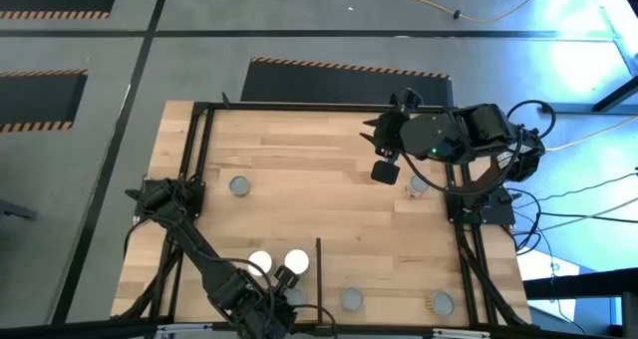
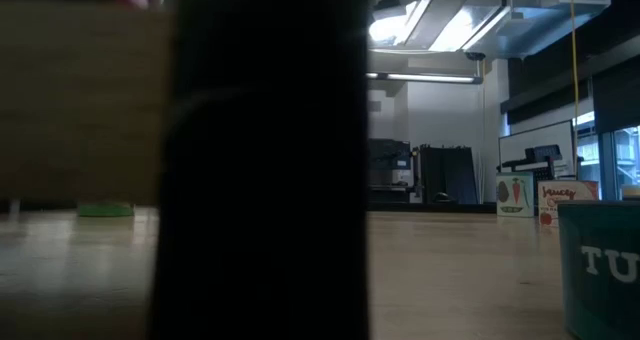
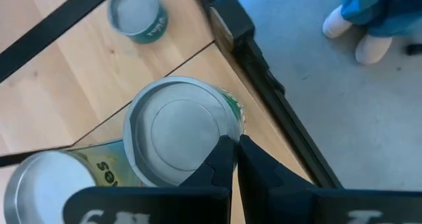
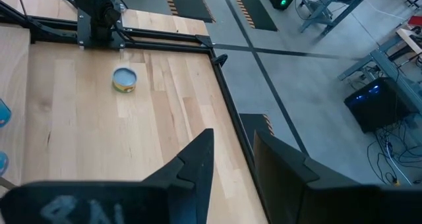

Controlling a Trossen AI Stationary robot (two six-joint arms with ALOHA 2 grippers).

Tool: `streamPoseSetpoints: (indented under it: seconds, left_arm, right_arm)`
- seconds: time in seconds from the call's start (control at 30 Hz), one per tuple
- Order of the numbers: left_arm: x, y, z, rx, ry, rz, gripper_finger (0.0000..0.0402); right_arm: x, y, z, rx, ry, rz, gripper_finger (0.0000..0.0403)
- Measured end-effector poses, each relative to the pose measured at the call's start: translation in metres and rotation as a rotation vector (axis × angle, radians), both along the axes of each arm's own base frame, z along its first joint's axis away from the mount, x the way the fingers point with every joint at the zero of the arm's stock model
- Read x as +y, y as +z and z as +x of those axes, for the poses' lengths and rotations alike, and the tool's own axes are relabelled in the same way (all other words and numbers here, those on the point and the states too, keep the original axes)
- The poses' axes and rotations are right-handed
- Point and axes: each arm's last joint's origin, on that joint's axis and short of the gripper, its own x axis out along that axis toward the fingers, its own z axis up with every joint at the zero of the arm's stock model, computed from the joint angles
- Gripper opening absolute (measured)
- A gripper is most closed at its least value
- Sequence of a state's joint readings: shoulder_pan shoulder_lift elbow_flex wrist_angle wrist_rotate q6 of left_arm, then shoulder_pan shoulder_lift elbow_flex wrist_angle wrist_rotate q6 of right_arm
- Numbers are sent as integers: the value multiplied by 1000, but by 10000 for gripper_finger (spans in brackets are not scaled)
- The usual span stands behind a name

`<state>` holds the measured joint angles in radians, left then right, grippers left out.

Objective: Pick and place cans onto a shelf
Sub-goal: Put the canned chicken soup on the shelf

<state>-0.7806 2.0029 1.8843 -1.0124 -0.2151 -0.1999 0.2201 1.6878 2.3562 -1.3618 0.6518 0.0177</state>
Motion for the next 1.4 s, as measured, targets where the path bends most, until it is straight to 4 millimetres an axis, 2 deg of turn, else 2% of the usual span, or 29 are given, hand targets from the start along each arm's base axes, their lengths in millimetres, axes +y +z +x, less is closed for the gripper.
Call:
streamPoseSetpoints:
  seconds: [0.4, 0.6, 1.0, 1.4]
  left_arm:
    - [1, 0, 1, -9, -20, 10, 0]
    - [-3, -7, 3, -12, -85, 47, 0]
    - [-4, -9, 5, -13, -84, 44, 0]
    - [-4, -9, 5, 0, -42, 16, 18]
  right_arm:
    - [0, 1, 1, -10, 0, 2, 110]
    - [0, 1, 1, -11, 0, 2, 110]
    - [0, 1, 1, -11, -1, 3, 110]
    - [0, 1, 1, -11, 0, 3, 110]
